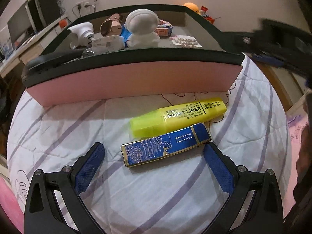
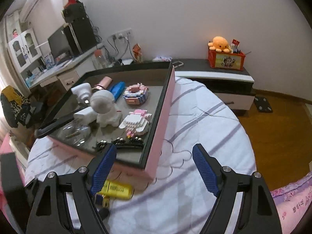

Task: Organize rigid objects
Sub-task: 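Move the open left tool down to the blue box on the bed, then close the left tool on the blue box and lift it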

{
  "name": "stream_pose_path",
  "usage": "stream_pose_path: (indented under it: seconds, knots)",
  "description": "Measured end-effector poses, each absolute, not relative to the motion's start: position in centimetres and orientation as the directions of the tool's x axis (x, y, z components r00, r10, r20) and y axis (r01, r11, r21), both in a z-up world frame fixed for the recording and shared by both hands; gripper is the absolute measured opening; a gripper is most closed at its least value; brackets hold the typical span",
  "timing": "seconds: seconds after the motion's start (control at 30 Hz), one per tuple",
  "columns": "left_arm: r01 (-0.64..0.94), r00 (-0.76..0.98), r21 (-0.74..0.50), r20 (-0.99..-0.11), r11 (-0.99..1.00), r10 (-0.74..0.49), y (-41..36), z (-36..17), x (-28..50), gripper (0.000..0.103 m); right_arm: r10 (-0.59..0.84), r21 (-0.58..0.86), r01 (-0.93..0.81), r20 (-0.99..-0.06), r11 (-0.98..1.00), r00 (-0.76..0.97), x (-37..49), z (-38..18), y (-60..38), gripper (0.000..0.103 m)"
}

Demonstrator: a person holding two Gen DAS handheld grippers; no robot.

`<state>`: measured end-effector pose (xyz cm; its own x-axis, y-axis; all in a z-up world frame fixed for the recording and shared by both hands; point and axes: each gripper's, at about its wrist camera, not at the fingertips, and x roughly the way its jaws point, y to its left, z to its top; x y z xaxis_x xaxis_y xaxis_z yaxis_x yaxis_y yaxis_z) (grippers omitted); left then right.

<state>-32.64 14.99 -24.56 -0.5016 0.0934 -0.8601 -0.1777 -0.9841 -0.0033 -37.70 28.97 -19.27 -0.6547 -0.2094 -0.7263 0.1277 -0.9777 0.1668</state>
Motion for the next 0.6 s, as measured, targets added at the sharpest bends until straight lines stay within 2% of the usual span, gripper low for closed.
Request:
stream_pose_path:
  seconds: [0.1,0.17,0.23,0.3,0.43,0.6]
  knots:
    - [-0.171,-0.514,0.002,-0.854,-0.985,0.087,15.03,-24.65,-32.3,0.103,-0.189,0.152,0.113,-0.731,-0.982,-0.656,-38.28,-19.46,29.01,0.076]
    - [-0.169,-0.517,-0.002,-0.851,-0.986,0.09,15.17,-24.59,-32.19,0.103,-0.188,0.15,0.114,-0.737,-0.982,-0.649,-38.3,-19.67,29.07,0.048]
    - [-0.169,-0.521,-0.001,-0.849,-0.986,0.09,14.94,-24.52,-32.42,0.103,-0.219,0.178,0.129,-0.738,-0.976,-0.639,-38.24,-19.86,29.38,0.037]
    - [-0.165,-0.527,-0.002,-0.845,-0.986,0.09,14.85,-24.49,-32.27,0.103,-0.241,0.193,0.146,-0.735,-0.97,-0.634,-38.06,-19.67,29.4,0.032]
    - [-0.156,-0.531,-0.005,-0.843,-0.988,0.088,14.78,-24.4,-32.04,0.103,-0.257,0.189,0.174,-0.735,-0.966,-0.628,-37.74,-19.39,28.66,0.015]
    - [-0.128,-0.527,-0.01,-0.846,-0.992,0.077,14.81,-24.38,-32.28,0.103,-0.273,0.208,0.178,-0.734,-0.962,-0.621,-37.65,-19.34,28.66,0.012]
